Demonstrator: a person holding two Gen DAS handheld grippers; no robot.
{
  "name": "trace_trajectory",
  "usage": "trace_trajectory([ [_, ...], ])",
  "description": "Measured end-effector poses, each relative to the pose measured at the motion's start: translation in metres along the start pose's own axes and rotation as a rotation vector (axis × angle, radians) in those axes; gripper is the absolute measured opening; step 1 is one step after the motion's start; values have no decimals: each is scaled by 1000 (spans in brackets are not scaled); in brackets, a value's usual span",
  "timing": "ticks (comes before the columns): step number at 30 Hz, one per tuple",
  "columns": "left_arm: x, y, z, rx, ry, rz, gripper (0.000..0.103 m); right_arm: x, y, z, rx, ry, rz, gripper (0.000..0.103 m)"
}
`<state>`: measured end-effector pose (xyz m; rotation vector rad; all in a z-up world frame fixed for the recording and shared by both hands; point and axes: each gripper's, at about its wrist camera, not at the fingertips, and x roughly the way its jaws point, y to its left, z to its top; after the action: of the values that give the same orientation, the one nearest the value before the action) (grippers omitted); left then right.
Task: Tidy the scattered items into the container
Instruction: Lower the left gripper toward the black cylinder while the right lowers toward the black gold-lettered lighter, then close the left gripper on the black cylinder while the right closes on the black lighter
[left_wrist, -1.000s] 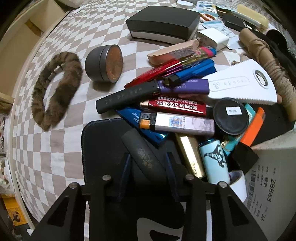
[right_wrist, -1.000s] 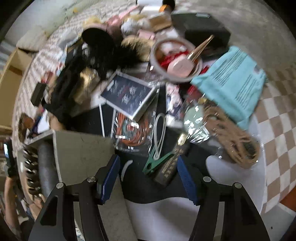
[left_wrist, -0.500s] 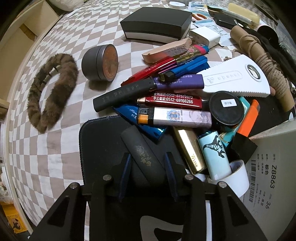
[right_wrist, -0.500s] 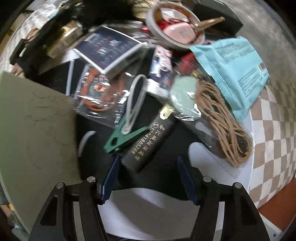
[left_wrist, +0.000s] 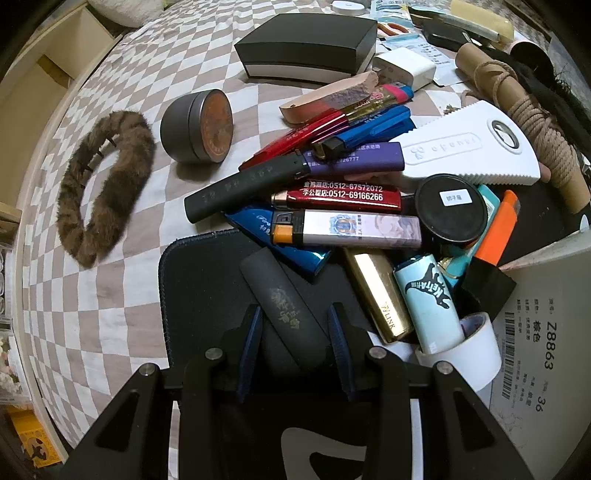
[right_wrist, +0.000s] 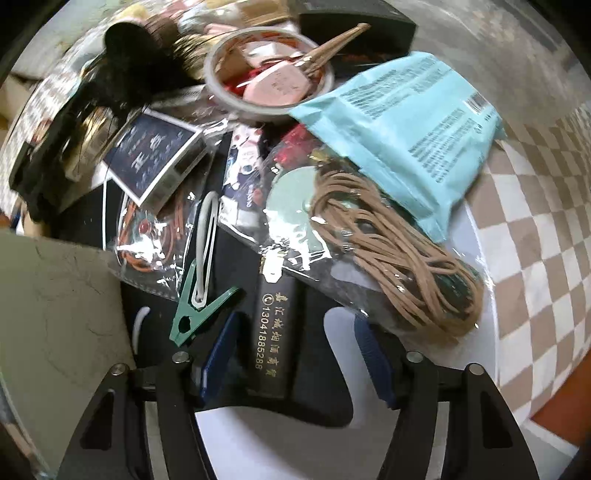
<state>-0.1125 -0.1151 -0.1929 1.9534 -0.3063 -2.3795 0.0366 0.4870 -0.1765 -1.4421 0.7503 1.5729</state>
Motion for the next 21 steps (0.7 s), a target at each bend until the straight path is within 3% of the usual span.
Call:
trace_trajectory([
  [2, -2, 1, -2, 1, -7, -3, 37, 3, 12, -5, -93, 5, 5, 96],
  [4, -3, 1, -4, 2, -14, -7, 37, 8, 22, -11, -175, 21, -16, 103],
  [9, -6, 4, -6, 2, -24, -14, 37, 10, 19, -7, -86, 59, -5, 103],
  [18, -12, 8, -8, 8, -28, -16, 37, 13, 31, -8, -95, 66, -61, 103],
  [21, -13, 10, -8, 10, -27, -16, 37, 5, 34, -10, -97, 30, -53, 87],
])
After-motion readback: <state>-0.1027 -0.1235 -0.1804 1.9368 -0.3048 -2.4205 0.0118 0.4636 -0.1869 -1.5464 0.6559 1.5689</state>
